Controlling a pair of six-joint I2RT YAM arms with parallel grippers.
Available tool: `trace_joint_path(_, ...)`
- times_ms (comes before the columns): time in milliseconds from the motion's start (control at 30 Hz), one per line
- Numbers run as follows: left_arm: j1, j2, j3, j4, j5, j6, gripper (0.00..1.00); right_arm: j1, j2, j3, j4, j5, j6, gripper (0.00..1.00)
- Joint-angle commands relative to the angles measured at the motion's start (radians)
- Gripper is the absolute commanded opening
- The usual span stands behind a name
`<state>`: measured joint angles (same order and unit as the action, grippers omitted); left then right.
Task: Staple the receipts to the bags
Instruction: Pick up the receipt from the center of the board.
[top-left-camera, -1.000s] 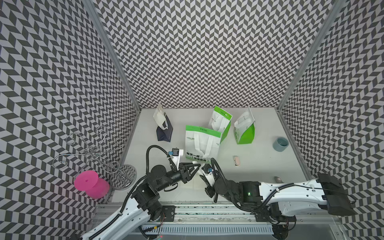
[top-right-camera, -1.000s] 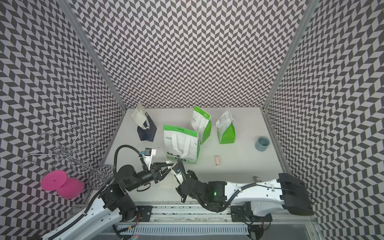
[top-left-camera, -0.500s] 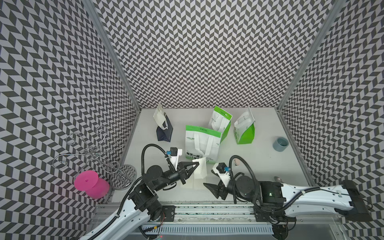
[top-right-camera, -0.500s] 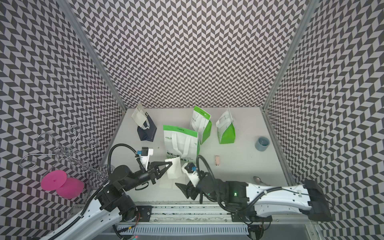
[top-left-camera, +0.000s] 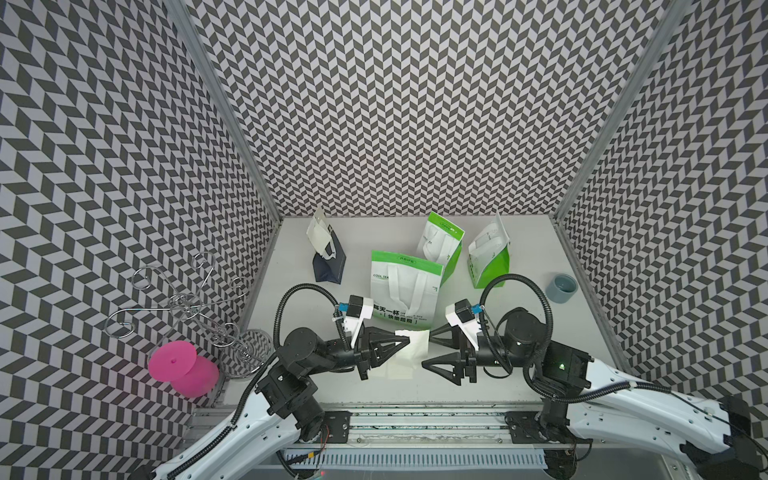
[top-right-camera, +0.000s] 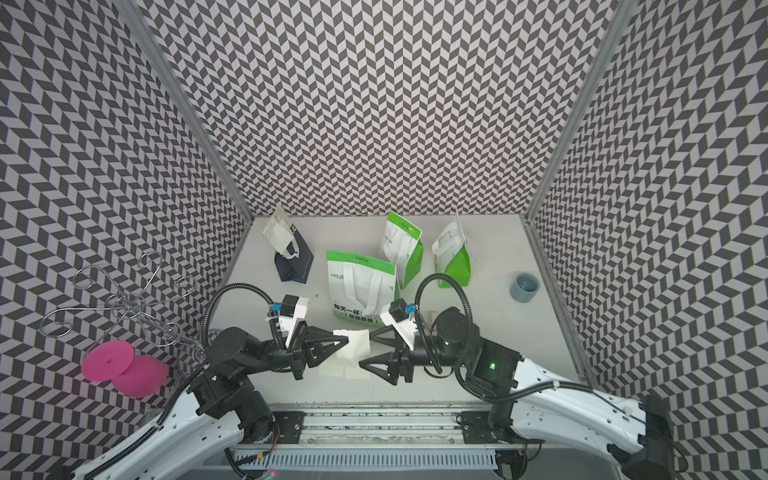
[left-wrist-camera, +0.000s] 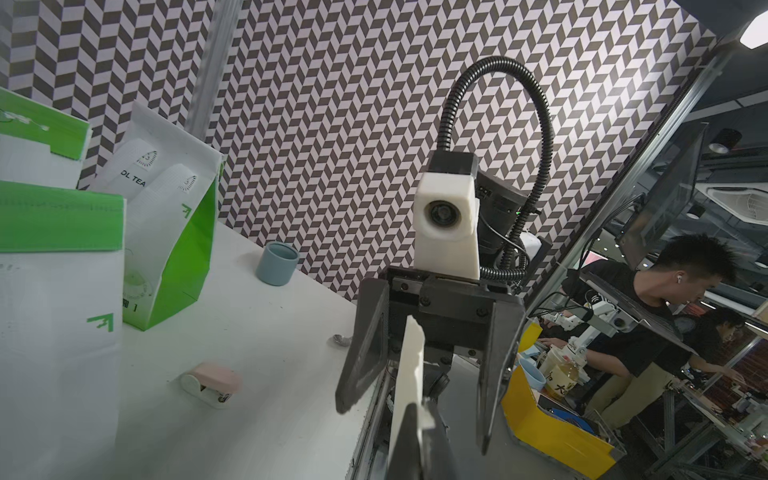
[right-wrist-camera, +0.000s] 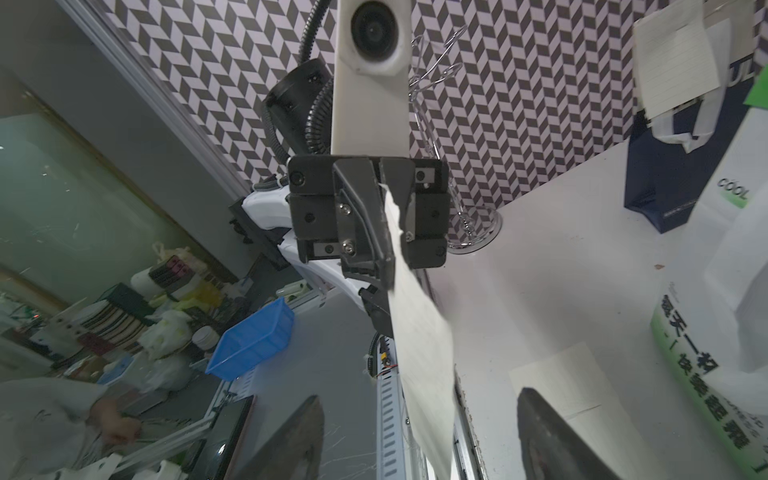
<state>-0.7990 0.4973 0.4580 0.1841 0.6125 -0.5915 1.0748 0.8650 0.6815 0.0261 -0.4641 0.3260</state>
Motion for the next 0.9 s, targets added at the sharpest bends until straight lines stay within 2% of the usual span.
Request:
trace_joint_path(0, -0.009, 0.000, 0.032, -0.021, -0.004, 0.034, 0.00, -0.004, 0.011, 0.033, 0.112, -0.103, 0.010, 0.64)
trace_joint_path(67, -0.014, 0.000, 0.034, -0.036, -0.018, 0.039, 0.00, -0.004, 0.019, 0.041, 0.141, -0.107, 0.016, 0.59)
trace_joint_path(167, -0.014, 0.000, 0.043, -0.056, -0.040, 0.045, 0.00, -0.004, 0.037, 0.059, 0.143, -0.087, 0.018, 0.44)
trace_joint_path(300, -0.014, -0.001, 0.054, -0.076, -0.059, 0.049, 0.00, -0.006, 0.038, 0.068, 0.137, -0.046, 0.016, 0.29)
trace_joint_path(467, -0.014, 0.003, 0.065, -0.058, -0.079, 0.027, 0.00, -0.004, 0.076, 0.073, 0.087, 0.028, 0.014, 0.02)
trace_joint_path(500, -0.014, 0.003, 0.070, -0.062, -0.094, 0.021, 0.10, -0.006, 0.079, 0.072, 0.074, 0.058, 0.017, 0.00)
trace_joint_path(533, -0.014, 0.001, 0.079, -0.077, -0.126, 0.019, 0.34, -0.011, 0.081, 0.072, 0.050, 0.099, 0.015, 0.00)
trace_joint_path(567, -0.014, -0.002, 0.092, -0.105, -0.171, 0.026, 0.52, -0.021, 0.079, 0.071, 0.024, 0.140, 0.008, 0.00)
trace_joint_path(633, -0.014, -0.011, 0.130, -0.174, -0.297, 0.043, 0.68, -0.063, 0.059, 0.063, -0.015, 0.178, -0.002, 0.00)
trace_joint_path(767, 0.005, 0.035, 0.270, -0.299, -0.562, 0.111, 0.77, -0.135, 0.025, 0.045, -0.097, 0.203, -0.061, 0.00)
trace_joint_path(867, 0.041, 0.138, 0.371, -0.327, -0.642, 0.167, 0.79, -0.144, 0.016, 0.045, -0.141, 0.253, -0.085, 0.00)
